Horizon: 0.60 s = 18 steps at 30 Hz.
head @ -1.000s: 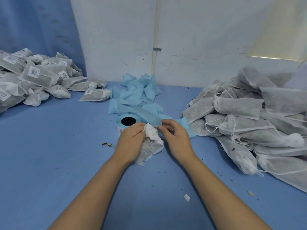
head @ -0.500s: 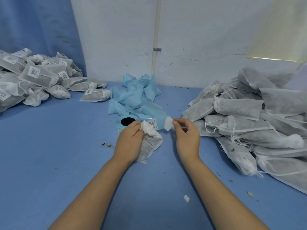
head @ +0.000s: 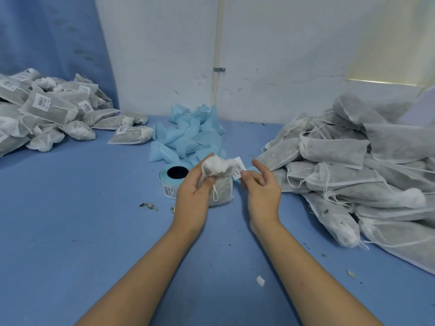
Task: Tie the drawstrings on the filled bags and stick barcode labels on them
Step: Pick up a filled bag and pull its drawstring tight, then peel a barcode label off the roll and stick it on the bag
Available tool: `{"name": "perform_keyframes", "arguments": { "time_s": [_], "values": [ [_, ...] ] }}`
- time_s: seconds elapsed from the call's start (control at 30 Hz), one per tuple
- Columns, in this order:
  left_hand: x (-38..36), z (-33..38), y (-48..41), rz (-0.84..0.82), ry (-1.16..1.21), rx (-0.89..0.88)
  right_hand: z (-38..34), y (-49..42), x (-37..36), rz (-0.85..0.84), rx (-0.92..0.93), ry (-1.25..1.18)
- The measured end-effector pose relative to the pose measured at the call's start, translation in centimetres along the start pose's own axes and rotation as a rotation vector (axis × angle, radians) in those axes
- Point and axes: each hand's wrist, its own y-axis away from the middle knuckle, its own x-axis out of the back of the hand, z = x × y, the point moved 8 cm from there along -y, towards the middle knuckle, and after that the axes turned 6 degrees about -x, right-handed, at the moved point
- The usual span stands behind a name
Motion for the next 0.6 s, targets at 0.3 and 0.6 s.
{"name": "perform_keyframes", "arguments": {
  "time_s": [0.3,0.6],
  "values": [
    [2.4,0.1,-0.1,0.254,-0.080,-0.046,1.2,0.9,-0.6,0.024,-0.242,-0.166],
    [3.4,0.8,-0.1,0.368,-0.097,-0.102,3.0,4.0,-4.8,-0.263,-0.505,-0.262]
  ]
}}
